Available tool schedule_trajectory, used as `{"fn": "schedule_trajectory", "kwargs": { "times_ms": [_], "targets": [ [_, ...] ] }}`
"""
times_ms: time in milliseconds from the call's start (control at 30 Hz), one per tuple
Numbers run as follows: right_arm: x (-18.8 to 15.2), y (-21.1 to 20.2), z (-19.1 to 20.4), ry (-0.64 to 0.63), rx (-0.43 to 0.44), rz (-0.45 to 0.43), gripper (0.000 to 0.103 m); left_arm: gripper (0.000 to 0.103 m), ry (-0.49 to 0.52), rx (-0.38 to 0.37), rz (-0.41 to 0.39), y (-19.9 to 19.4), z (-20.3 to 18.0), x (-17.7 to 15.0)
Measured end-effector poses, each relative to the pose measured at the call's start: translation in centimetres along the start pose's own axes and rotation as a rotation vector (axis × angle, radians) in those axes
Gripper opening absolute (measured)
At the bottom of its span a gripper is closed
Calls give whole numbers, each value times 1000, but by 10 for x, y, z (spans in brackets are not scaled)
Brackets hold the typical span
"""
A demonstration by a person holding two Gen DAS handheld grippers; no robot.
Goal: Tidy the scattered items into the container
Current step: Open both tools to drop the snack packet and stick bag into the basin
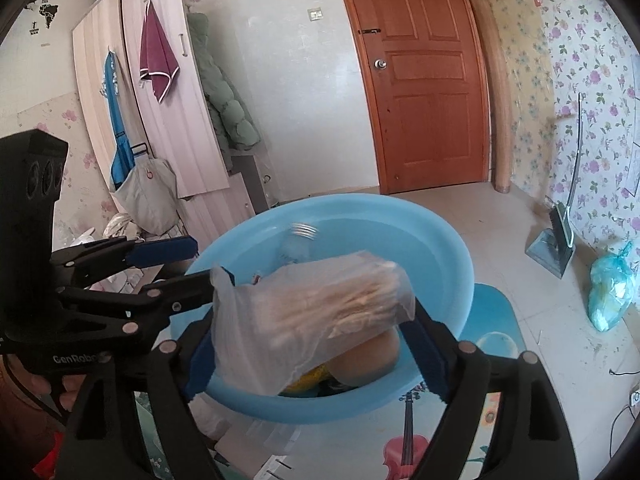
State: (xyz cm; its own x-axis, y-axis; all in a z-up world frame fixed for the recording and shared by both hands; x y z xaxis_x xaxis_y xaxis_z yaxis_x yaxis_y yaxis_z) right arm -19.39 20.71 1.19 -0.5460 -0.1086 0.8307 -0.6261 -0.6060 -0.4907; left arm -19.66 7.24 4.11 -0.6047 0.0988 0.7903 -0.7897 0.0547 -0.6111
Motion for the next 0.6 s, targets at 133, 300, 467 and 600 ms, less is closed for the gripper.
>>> {"fn": "schedule_trajectory", "kwargs": {
  "times_ms": [133, 300, 467, 600],
  "targets": [
    [1, -4, 3, -7, -11, -7, 84, 74, -3, 0, -2, -5, 3, -3],
    [5, -10, 9, -19, -7, -35, 84, 76, -5, 11, -6, -13, 9, -11],
    [7, -9, 17, -34, 5, -28, 85, 81, -50, 24, -2, -23, 24, -20],
    [4, -5, 23, -31, 4, -1, 85, 82, -67, 43, 14, -30, 34, -32]
  ]
}}
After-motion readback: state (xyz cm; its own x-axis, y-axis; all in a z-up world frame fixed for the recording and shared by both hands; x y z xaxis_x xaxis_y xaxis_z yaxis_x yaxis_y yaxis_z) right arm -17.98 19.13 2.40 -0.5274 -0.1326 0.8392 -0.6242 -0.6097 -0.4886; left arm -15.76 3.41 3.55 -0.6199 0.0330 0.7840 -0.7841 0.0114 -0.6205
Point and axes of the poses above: each gripper's, at about its wrist camera, not at the fingertips, and y roughly the way its jaws point, z to its left, x to its top, the point moved 1 cm from there along y, roughly the way its jaws point, and after that the axes turned 6 degrees about x, right-handed, at the moved point
